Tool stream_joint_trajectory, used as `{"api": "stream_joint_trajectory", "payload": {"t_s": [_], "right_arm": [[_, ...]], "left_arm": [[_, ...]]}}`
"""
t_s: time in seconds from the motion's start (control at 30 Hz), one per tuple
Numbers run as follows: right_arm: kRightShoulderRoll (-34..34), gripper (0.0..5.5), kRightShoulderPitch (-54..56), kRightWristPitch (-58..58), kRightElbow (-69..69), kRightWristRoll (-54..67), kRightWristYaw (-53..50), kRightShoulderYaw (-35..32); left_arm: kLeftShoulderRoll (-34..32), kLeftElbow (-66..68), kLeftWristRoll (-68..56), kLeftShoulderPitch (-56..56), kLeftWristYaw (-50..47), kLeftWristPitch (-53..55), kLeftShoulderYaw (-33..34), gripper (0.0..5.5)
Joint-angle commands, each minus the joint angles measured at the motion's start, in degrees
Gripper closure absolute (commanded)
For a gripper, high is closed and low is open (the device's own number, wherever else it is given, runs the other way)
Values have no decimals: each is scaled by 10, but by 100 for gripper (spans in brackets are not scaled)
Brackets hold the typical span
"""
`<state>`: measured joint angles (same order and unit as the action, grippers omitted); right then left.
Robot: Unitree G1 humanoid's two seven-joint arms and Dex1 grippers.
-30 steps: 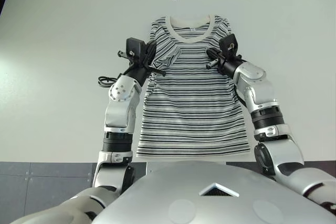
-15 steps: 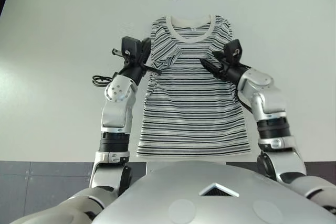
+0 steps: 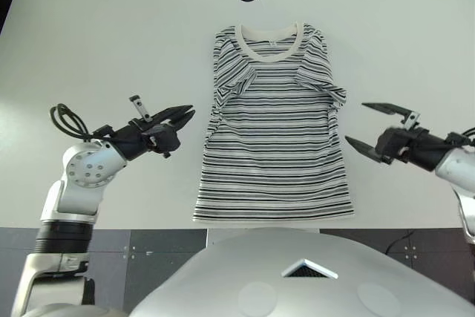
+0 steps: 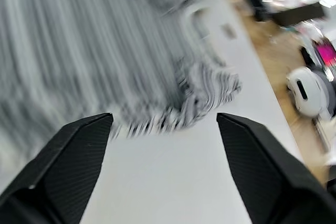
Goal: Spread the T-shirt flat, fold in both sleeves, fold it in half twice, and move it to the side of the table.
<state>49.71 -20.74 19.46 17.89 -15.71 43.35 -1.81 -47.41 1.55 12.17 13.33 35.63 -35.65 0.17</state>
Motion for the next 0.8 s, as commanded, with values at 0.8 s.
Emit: {"api": "stream_joint_trajectory", "payload": {"t_s": [0.8], "right_arm": [[120, 89, -69, 329, -13, -213, -116, 89]], "left_arm": [[-121, -97, -53, 158, 170, 54, -133, 410]]}}
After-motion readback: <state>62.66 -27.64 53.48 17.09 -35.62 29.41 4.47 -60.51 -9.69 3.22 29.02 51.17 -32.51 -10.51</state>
